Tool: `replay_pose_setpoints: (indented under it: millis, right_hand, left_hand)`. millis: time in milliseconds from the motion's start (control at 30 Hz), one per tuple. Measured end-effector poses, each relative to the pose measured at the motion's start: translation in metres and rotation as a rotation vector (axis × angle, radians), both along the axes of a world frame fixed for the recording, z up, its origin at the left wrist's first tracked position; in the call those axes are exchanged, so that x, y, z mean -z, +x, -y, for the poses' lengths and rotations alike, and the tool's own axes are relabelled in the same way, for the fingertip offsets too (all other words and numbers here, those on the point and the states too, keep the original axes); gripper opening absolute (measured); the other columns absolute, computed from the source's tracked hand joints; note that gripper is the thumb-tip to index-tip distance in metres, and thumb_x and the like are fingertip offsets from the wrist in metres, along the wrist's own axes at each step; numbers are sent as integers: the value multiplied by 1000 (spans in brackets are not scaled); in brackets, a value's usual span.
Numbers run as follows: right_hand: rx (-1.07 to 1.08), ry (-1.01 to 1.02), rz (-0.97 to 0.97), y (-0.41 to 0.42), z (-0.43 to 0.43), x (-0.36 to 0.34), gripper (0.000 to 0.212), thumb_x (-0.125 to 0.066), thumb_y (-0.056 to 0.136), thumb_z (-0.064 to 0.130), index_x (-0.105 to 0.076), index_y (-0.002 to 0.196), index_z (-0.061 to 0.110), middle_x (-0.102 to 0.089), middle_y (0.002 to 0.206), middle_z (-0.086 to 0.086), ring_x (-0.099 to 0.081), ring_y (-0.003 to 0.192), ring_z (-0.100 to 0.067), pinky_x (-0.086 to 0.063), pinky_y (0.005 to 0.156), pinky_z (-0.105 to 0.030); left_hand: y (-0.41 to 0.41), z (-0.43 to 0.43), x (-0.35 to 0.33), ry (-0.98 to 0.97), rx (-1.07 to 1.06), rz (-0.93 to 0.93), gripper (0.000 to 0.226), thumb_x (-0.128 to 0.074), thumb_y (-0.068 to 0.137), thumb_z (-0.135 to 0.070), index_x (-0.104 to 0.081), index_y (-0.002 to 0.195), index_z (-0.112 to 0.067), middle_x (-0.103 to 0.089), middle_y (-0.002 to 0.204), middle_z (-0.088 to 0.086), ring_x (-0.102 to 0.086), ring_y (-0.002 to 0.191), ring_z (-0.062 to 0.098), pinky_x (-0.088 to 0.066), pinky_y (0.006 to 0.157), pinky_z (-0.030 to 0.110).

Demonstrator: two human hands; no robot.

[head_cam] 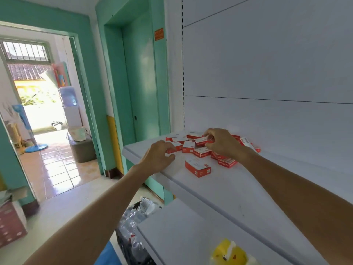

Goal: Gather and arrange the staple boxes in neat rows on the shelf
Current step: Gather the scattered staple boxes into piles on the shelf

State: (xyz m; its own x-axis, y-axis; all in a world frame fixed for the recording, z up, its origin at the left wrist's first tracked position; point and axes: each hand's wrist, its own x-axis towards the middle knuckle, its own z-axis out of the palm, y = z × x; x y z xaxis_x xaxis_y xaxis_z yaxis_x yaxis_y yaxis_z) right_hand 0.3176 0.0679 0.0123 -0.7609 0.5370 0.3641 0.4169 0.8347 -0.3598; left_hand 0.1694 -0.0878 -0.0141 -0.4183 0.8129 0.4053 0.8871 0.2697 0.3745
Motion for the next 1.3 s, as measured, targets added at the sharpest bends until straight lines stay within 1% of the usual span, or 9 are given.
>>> replay_pose_setpoints:
  millis: [167, 333, 467, 633, 700, 833, 933, 1133, 1300]
  right_hand:
    - [-83, -55, 76, -40, -18, 5, 38, -63, 86, 20, -56, 122, 10, -60, 123, -8, -57, 109, -19, -44, 93, -27]
    - [-127, -52, 204, -64, -33, 17, 44, -52, 86, 7, -53, 129, 15, -53, 133, -7, -51, 117, -19, -37, 95, -23]
    - [-107, 8, 257, -79, -46, 20, 45, -51, 87, 10, -52, 130, 23, -41, 144, -5, -38, 131, -21, -31, 110, -36]
    - [-121, -17, 371, -92, -57, 14, 52, -56, 87, 20, -43, 137, 29, -39, 145, -2, -44, 125, -18, -38, 101, -30]
    - [-114, -28, 423, -99, -58, 11, 56, -59, 86, 25, -40, 138, 32, -38, 146, -2, -47, 123, -19, -41, 103, -35]
    - [-108, -6, 547, -112, -53, 7, 69, -63, 84, 27, -28, 143, 36, -31, 149, -2, -35, 131, -21, -33, 109, -42]
    - [-78, 21, 616, -117, -49, 3, 64, -64, 83, 30, -36, 139, 39, -32, 147, 0, -36, 130, -20, -36, 106, -41]
    - [2, 17, 491, -117, -38, -1, 55, -71, 76, 40, -50, 124, 22, -50, 129, 0, -49, 111, -18, -43, 94, -34]
    - [62, -38, 214, -105, -19, -3, 47, -68, 79, 42, -56, 116, 15, -60, 115, -1, -57, 103, -19, -46, 90, -29]
  left_hand:
    - [-33, -31, 2, -7, -41, -11, 30, -59, 88, -22, -61, 117, -13, -57, 122, 9, -55, 106, 23, -39, 90, 24]
    - [-58, -55, 18, -19, -117, -30, 45, -56, 87, -42, -52, 124, -18, -48, 130, 8, -40, 121, 26, -36, 102, 39]
    - [-75, -73, 21, -139, -56, -72, 50, -50, 89, -45, -45, 130, -19, -46, 136, 7, -41, 122, 26, -35, 104, 41]
    - [-94, -84, 21, -222, 58, -131, 44, -47, 91, -43, -44, 129, -20, -46, 135, 4, -40, 121, 22, -32, 105, 37]
    - [-104, -85, 19, -230, 112, -117, 45, -49, 90, -43, -44, 129, -20, -47, 136, 3, -41, 121, 21, -33, 106, 37]
    - [-119, -88, 16, -238, 181, -102, 45, -56, 87, -40, -48, 127, -20, -51, 133, 3, -44, 119, 22, -35, 104, 37]
    - [-124, -88, 16, -216, 219, -114, 45, -59, 85, -39, -51, 125, -19, -54, 130, 4, -47, 117, 22, -37, 102, 36]
    - [-130, -83, 15, 15, 236, -34, 46, -68, 79, -29, -56, 121, -15, -60, 122, 8, -54, 110, 27, -42, 94, 35]
    - [-143, -80, -8, 15, 243, -23, 51, -69, 79, -27, -52, 125, -14, -57, 125, 8, -51, 115, 25, -40, 96, 33]
